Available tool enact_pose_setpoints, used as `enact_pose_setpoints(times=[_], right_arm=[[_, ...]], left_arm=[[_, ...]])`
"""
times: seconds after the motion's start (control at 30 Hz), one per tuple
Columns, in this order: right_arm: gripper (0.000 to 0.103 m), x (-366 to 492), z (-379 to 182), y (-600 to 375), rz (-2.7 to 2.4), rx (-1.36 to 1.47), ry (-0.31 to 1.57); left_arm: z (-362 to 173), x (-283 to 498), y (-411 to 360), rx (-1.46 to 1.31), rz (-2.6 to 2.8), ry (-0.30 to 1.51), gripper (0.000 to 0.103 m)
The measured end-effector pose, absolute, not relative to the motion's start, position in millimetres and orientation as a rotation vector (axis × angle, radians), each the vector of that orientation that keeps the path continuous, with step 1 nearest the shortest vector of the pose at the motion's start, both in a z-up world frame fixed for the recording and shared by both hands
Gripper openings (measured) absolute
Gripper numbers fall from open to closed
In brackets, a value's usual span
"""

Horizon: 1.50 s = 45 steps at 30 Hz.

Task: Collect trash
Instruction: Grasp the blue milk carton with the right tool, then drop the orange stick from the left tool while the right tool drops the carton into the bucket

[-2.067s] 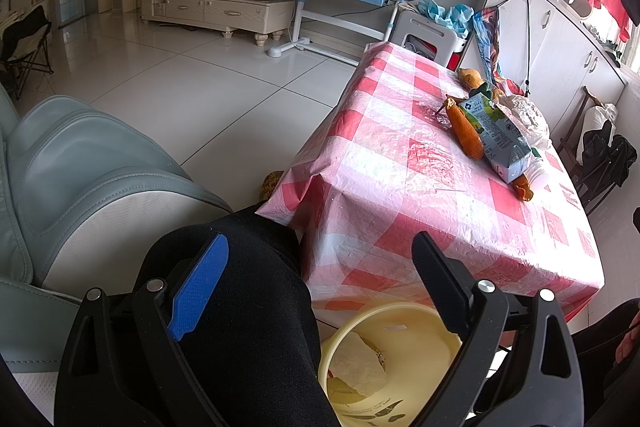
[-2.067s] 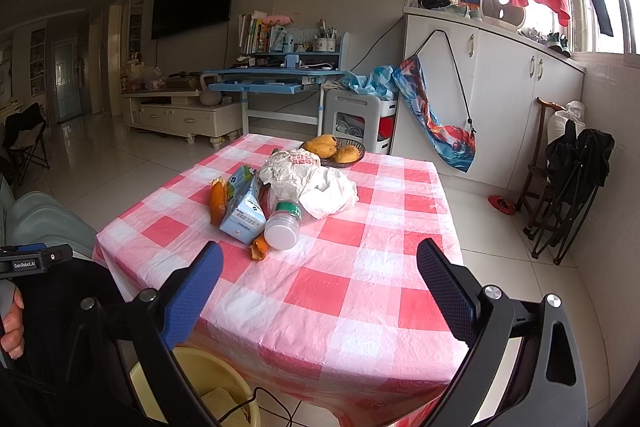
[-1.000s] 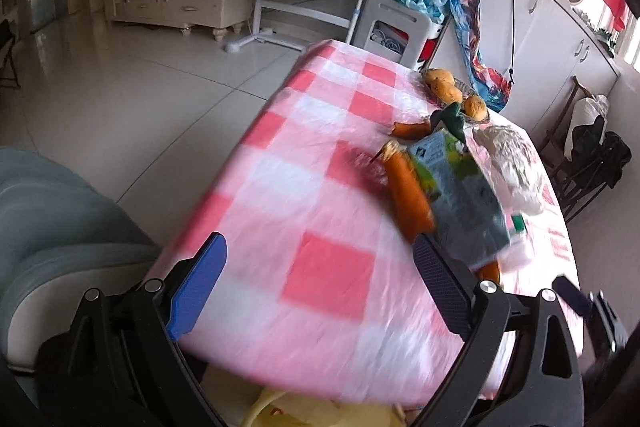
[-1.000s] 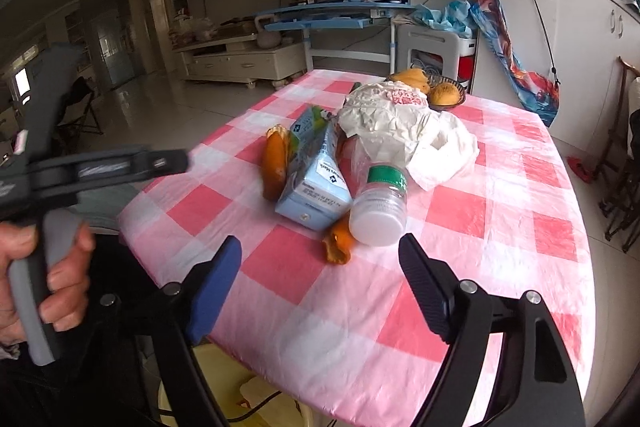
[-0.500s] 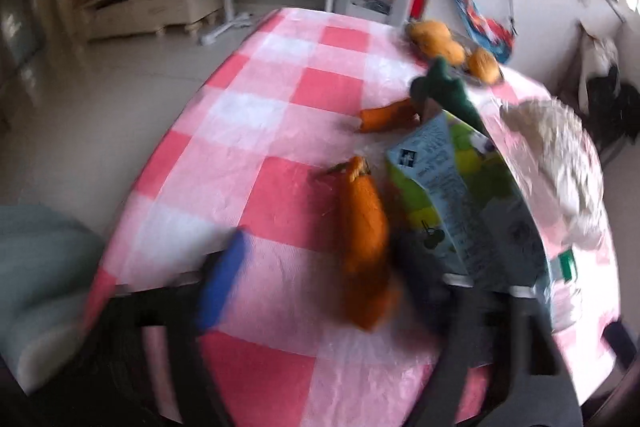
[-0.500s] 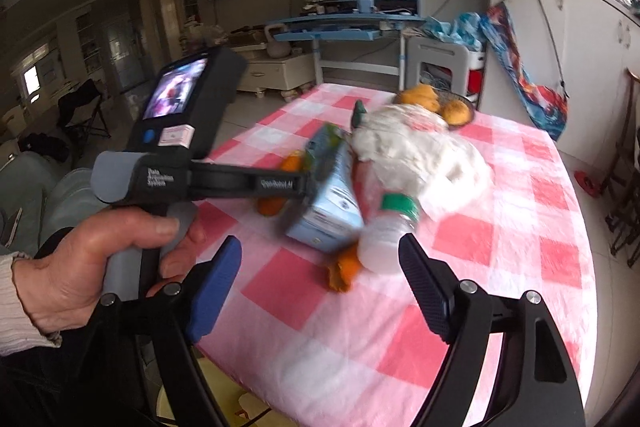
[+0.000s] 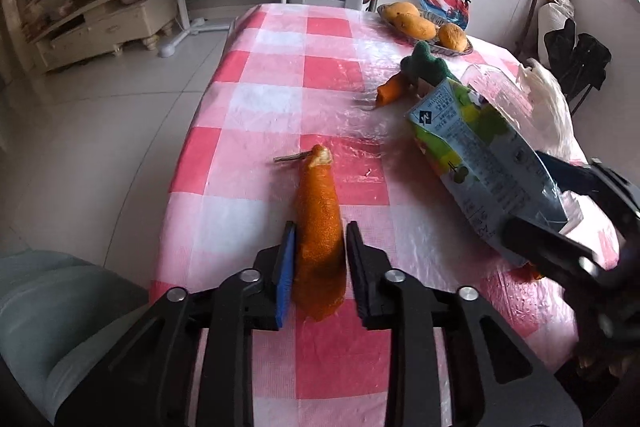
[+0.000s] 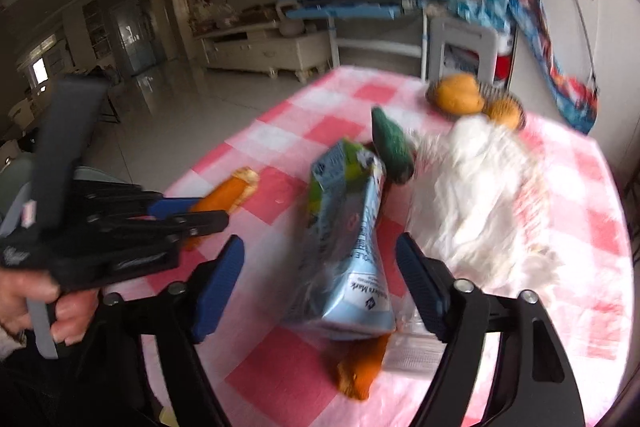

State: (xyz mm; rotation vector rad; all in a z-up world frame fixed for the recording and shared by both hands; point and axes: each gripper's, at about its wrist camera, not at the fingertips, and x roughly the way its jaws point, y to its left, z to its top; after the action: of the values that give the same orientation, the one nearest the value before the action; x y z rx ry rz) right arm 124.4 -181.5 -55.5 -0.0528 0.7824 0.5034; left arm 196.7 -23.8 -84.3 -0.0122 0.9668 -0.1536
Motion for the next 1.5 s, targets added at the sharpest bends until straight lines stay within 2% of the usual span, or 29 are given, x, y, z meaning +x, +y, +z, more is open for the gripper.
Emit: enact_pose_setpoints(times=[0.03,0.1,0.13,0.2,0.23,0.33,0.73,0.93,1.1,1.27,1.3,1.33,1.4,1.5], right_arm=[[0.066,126,-58,-181,0.503,-0.060,0.788],[0.058,128,-64,-179,0.499,-0.070,0.815],[0.049,126,-63,-178,0.498,-0.081,0.814],[0.043,124,-63,-174,0.510,-0.118,0.811],[0.043,122,-62,-172,0.510,-0.137,0.806],[0.042,116,-59,-169,0.506,-0.171,0.796],[0.042,77,-16,-180,0.589,-0.100,0.726],[0.042,22,-13,-162,0.764,-0.263,0.782],[0.042,-22,-31,-140,0.862,-0.426,0.848],[0.043,-36,-60,-134,0.891,-0.426,0.932],[0.046,-36,-65,-135,0.881,-0.414,0.940],[0.053,-34,-68,-138,0.868,-0.397,0.948],[0.059,-31,-67,-147,0.823,-0.361,0.937],[0.072,-26,-54,-168,0.717,-0.288,0.874]], left_arm=[[-84,196,-26,-0.009,-0.156,0.961,0.035],[-85,195,-29,-0.006,-0.152,0.946,0.036],[-85,196,-29,-0.006,-0.151,0.940,0.036],[-86,197,-27,-0.018,-0.152,0.933,0.023],[-86,198,-24,-0.033,-0.158,0.935,0.020],[-84,199,-10,-0.123,-0.173,0.942,0.018],[-61,147,21,-0.221,-0.132,0.875,0.018],[-49,109,39,-0.219,-0.119,0.869,0.018],[-46,72,32,-0.181,-0.155,0.888,0.018],[-49,32,7,-0.138,-0.220,0.931,0.018],[-52,25,3,-0.133,-0.233,0.941,0.018],[-55,18,-3,-0.126,-0.247,0.954,0.018],[-64,5,-14,-0.121,-0.270,0.986,0.018],[-90,-9,-29,-0.104,-0.306,1.085,0.018]])
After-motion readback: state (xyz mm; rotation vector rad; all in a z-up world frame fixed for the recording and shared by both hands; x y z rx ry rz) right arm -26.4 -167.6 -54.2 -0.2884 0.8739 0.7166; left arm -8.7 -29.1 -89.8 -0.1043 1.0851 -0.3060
